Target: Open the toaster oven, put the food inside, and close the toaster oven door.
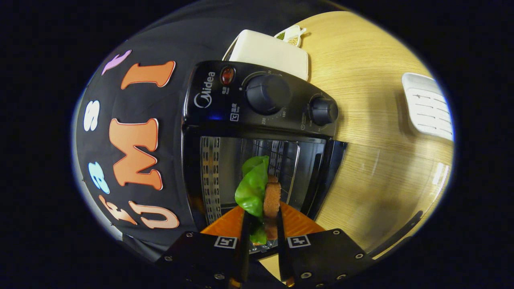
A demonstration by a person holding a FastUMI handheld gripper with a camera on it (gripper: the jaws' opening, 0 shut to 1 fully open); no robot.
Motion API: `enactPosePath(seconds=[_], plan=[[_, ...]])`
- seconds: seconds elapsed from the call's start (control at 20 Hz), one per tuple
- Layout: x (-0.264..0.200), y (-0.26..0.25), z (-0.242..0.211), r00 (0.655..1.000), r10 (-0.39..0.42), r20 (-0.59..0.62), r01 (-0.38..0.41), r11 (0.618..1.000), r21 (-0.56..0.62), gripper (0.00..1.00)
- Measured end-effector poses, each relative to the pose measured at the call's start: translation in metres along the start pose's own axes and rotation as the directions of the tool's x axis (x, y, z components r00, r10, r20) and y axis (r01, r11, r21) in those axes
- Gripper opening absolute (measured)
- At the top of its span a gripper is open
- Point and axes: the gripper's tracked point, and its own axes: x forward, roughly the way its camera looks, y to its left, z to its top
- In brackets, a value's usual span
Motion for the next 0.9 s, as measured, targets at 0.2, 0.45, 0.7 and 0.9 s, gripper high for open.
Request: enactPosePath(seconds=[0.2, 0.45, 0.7, 0.9], plan=[[0.009, -0.01, -0.006, 0.998, -0.06, -0.002, 0.06, 0.998, 0.015, 0.45], [0.017, -0.014, -0.016, 0.996, -0.081, -0.029, 0.081, 0.997, 0.001, 0.77], [0.0, -0.027, -0.015, 0.993, -0.12, -0.024, 0.117, 0.989, -0.091, 0.98], [-0.036, -0.032, -0.019, 0.991, -0.134, -0.024, 0.127, 0.974, -0.187, 0.98]])
